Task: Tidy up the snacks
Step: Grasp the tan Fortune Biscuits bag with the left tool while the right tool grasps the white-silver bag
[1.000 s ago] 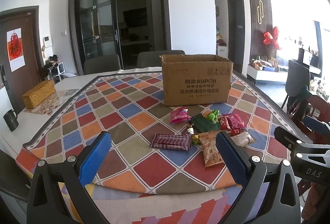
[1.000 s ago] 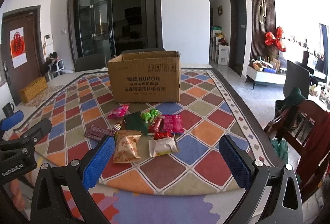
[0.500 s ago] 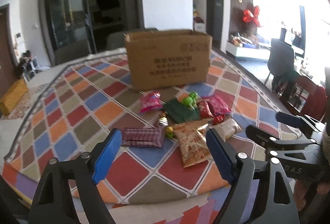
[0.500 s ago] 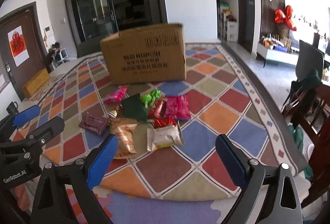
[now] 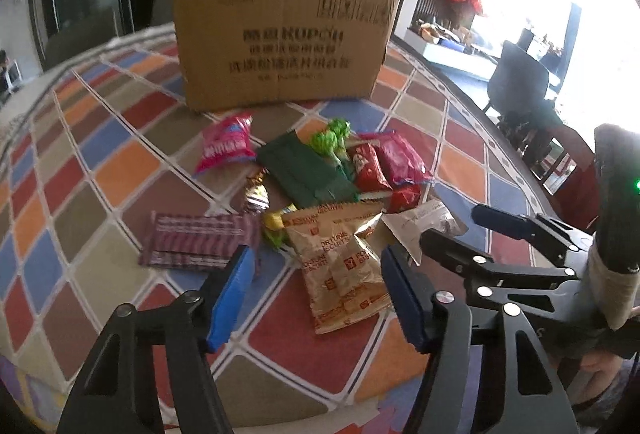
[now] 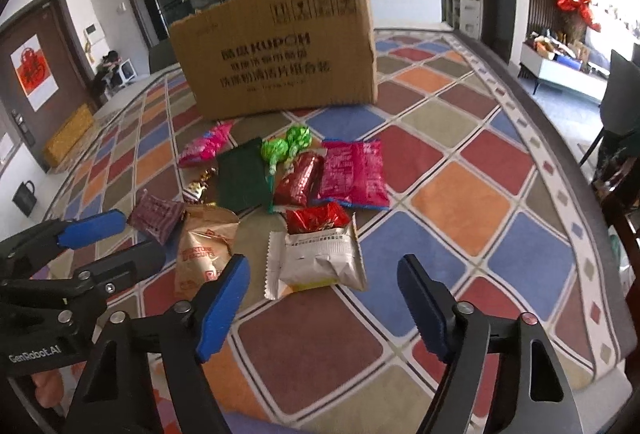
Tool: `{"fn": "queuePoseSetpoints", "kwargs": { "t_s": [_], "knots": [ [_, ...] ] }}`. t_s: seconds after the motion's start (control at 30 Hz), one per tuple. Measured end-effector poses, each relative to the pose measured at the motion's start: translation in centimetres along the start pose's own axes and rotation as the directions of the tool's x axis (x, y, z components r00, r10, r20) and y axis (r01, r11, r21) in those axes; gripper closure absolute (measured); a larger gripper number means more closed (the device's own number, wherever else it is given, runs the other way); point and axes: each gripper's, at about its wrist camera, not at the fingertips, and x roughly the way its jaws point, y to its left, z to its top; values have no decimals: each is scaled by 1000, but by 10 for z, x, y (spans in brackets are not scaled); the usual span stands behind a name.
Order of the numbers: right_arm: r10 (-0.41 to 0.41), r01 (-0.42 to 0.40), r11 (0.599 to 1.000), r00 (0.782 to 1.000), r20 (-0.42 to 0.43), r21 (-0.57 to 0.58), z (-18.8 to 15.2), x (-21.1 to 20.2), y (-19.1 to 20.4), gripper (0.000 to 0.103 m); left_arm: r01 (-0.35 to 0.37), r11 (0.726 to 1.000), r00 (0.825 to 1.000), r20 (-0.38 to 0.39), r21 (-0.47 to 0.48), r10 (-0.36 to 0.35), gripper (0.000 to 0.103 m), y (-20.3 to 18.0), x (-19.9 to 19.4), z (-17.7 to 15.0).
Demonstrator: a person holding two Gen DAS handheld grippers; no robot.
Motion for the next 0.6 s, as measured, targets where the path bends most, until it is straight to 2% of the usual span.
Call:
{"fn": "queuePoseSetpoints", "kwargs": {
  "t_s": [0.2, 0.47, 0.53, 0.6],
  "knots": [
    [8, -8, 1000, 999, -38, -4, 1, 13, 0, 32, 34, 999, 998, -45, -29, -35, 45, 2, 16, 5],
    [15, -17, 1000, 997, -74, -19, 2, 23, 3, 42, 95, 989, 990, -95, -110, -105, 61, 8, 32, 6],
    [16, -17, 1000, 997, -79, -22, 2, 26, 4, 44, 100, 988, 989, -99, -115, -111, 62, 8, 33, 5],
    [20, -22, 999, 996, -88, -24, 2, 28, 6, 51, 105, 987, 988, -99, -118, -117, 64, 8, 33, 5]
  ]
}}
